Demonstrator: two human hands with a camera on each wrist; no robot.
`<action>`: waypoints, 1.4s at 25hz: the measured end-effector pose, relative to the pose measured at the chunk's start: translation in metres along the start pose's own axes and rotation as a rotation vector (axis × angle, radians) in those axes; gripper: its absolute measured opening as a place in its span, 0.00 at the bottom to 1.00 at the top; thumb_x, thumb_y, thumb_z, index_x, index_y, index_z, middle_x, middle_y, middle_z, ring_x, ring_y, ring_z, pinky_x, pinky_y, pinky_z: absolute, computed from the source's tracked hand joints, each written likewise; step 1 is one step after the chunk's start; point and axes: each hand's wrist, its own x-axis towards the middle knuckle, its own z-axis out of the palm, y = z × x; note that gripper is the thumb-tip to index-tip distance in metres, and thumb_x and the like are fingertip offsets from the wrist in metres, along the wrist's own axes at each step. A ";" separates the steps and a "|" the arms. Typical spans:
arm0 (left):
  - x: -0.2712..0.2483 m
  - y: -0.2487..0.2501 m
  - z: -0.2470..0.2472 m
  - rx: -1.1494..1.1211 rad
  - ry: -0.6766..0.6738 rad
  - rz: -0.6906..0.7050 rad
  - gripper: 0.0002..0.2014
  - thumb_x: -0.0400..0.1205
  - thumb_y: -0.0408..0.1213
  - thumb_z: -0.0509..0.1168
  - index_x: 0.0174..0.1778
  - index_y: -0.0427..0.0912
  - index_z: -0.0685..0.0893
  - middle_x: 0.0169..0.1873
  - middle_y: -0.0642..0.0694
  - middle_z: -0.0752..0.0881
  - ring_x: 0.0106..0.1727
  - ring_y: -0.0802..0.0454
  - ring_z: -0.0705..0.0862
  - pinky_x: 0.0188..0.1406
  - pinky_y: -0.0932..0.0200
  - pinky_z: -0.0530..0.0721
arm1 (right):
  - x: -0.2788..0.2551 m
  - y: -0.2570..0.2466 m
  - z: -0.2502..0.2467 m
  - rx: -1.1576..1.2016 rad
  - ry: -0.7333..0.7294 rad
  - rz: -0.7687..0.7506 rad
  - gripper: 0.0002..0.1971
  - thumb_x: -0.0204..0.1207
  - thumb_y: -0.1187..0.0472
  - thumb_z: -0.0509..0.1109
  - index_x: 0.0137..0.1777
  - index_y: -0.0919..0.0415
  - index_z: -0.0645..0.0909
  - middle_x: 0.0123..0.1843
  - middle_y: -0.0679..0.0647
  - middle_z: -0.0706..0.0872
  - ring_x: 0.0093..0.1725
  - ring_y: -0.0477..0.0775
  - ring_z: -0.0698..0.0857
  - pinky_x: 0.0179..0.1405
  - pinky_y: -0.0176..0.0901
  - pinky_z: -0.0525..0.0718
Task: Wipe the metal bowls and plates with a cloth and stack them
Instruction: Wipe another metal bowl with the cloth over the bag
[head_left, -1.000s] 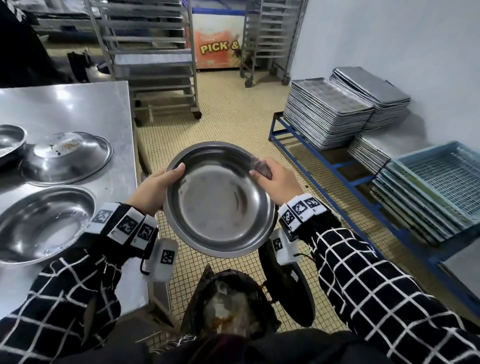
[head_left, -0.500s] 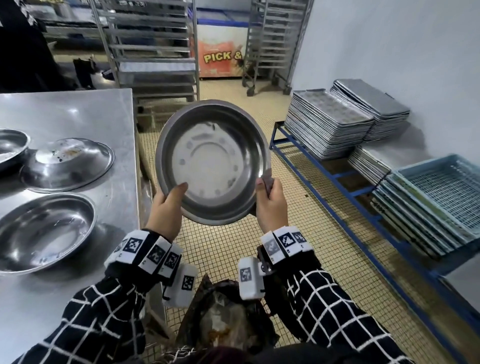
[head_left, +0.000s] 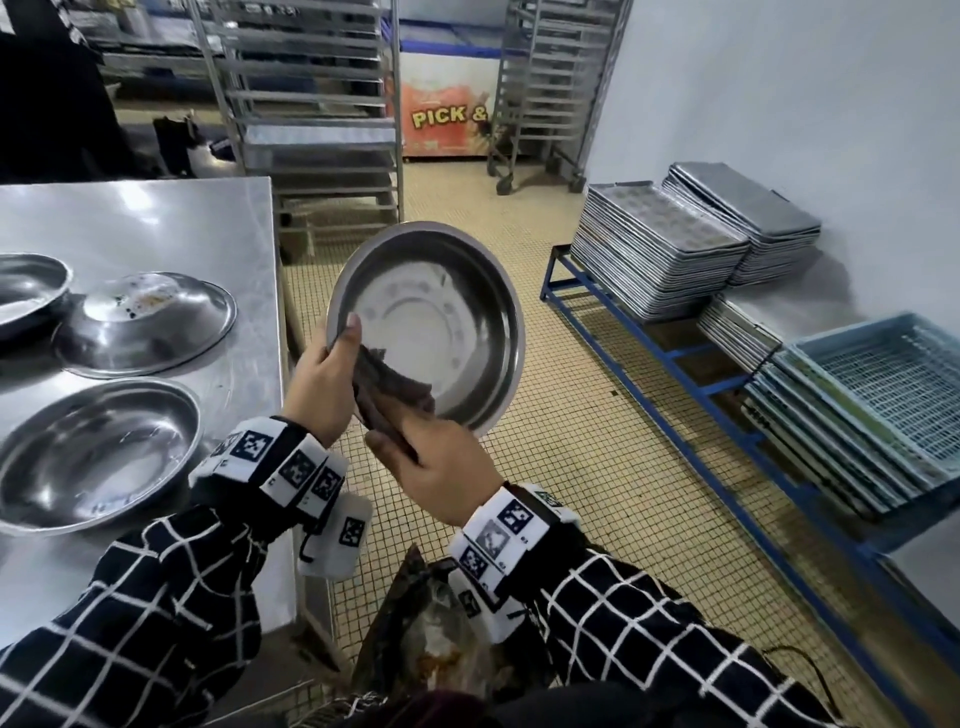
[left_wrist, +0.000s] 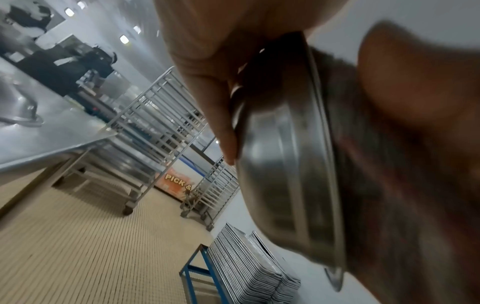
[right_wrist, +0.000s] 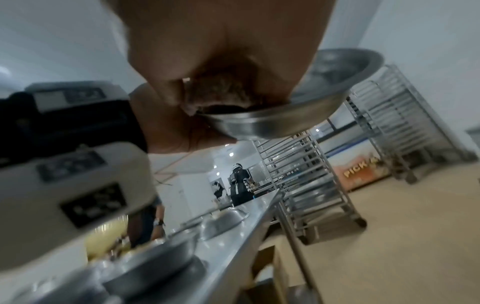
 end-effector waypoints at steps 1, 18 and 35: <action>0.000 0.003 -0.002 0.002 -0.008 0.008 0.14 0.88 0.47 0.54 0.63 0.45 0.78 0.42 0.60 0.81 0.43 0.69 0.79 0.33 0.83 0.74 | -0.003 0.006 -0.005 -0.111 -0.021 -0.001 0.26 0.83 0.39 0.48 0.77 0.49 0.65 0.60 0.57 0.86 0.53 0.61 0.86 0.49 0.55 0.86; 0.006 0.011 0.000 0.033 -0.176 0.174 0.20 0.85 0.53 0.54 0.67 0.47 0.78 0.52 0.54 0.87 0.52 0.63 0.86 0.45 0.69 0.82 | -0.013 0.070 -0.039 -0.518 -0.015 0.336 0.30 0.84 0.39 0.35 0.85 0.49 0.47 0.86 0.49 0.47 0.84 0.52 0.39 0.82 0.64 0.45; 0.003 0.015 0.004 -0.083 -0.276 0.169 0.46 0.72 0.48 0.73 0.81 0.61 0.51 0.72 0.66 0.73 0.70 0.58 0.78 0.69 0.45 0.78 | 0.002 0.050 -0.104 0.418 0.758 0.722 0.06 0.81 0.64 0.65 0.56 0.60 0.77 0.44 0.47 0.81 0.40 0.40 0.79 0.32 0.23 0.72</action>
